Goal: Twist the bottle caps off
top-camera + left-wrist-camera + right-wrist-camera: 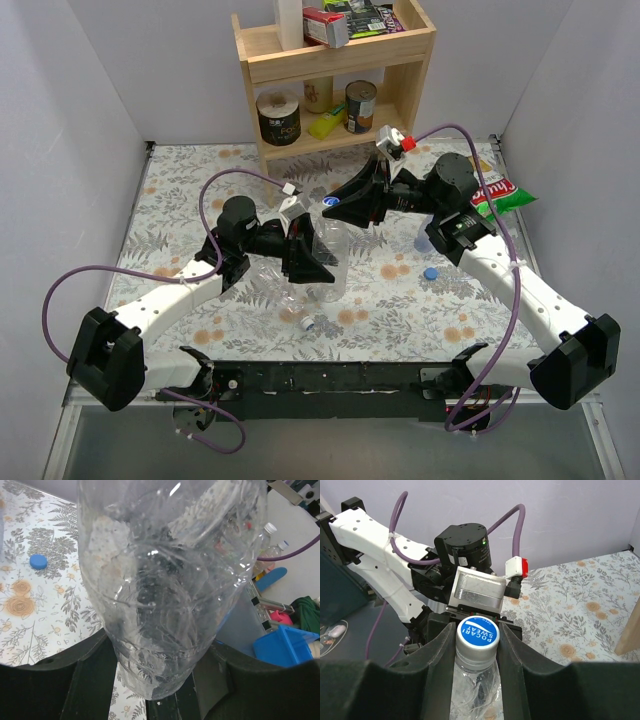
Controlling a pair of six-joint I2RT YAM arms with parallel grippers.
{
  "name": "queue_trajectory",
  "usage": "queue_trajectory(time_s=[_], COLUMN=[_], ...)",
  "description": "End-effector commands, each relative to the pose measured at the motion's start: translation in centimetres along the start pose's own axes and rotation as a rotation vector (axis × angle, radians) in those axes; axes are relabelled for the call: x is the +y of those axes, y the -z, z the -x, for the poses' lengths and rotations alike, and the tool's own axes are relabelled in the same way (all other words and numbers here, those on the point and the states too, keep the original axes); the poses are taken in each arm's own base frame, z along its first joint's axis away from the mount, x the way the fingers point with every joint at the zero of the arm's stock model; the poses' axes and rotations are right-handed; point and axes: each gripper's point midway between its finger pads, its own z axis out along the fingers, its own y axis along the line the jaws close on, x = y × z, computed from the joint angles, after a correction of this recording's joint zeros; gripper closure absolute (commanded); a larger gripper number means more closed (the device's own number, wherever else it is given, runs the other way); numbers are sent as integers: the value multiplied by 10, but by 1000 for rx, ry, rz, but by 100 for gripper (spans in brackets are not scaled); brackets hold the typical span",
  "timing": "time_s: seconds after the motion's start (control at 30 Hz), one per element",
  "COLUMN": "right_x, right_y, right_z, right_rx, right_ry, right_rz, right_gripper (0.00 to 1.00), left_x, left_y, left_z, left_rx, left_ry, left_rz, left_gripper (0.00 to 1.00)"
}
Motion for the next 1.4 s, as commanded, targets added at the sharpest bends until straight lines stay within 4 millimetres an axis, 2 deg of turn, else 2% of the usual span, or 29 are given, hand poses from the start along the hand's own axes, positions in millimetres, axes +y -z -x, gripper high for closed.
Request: queue_trajectory(time_s=[0.0, 0.07, 0.1, 0.23, 0.27, 0.3, 0.4, 0.53, 0.63, 0.67, 0.73, 0.77, 0.8, 0.87, 1.0, 1.07, 1.2, 1.37], right_x=[-3, -15, -18, -40, -44, -49, -55, -62, -69, -76, -73, -80, -73, -81, -82, -82, -78, -83], right_y=[2, 6, 7, 22, 26, 33, 45, 57, 61, 64, 63, 66, 59, 60, 43, 38, 19, 10], right_z=[-26, -28, -28, -21, -22, -18, -10, -6, 0, 3, 13, 18, 21, 23, 17, 21, 20, 15], right_rx=[70, 79, 77, 59, 61, 52, 25, 20, 3, -21, -56, -83, -94, -103, -72, -76, -63, -49], right_ry=[-32, -54, -53, -71, -82, -75, -64, -39, -41, -63, -59, -58, -49, -43, -41, -31, -12, -16], right_rz=[24, -35, -53, -179, -200, -225, -286, -346, -414, -469, -508, -575, -575, -659, -705, -724, -716, -722], right_gripper=[97, 90, 79, 52, 36, 25, 20, 18, 18, 18, 21, 21, 23, 26, 37, 41, 43, 45], left_x=[4, 15, 20, 33, 38, 48, 66, 82, 88, 93, 97, 102, 104, 108, 111, 110, 110, 109], left_y=[6, 7, 8, 10, 11, 14, 20, 29, 31, 32, 30, 30, 30, 30, 27, 26, 25, 22], left_z=[38, 37, 38, 38, 38, 41, 39, 41, 40, 40, 34, 33, 31, 29, 24, 24, 24, 24], left_rx=[-93, -91, -98, -95, -98, -113, -107, -121, -119, -120, -100, -100, -96, -95, -79, -78, -75, -71], left_ry=[-122, -118, -118, -107, -110, -113, -95, -76, -62, -57, -41, -38, -32, -17, 0, 1, -2, -7], left_rz=[107, 170, 197, 265, 292, 349, 448, 558, 588, 617, 643, 680, 692, 717, 726, 724, 724, 716], left_gripper=[60, 60, 60, 60, 59, 60, 59, 59, 59, 59, 59, 59, 59, 59, 59, 59, 59, 59])
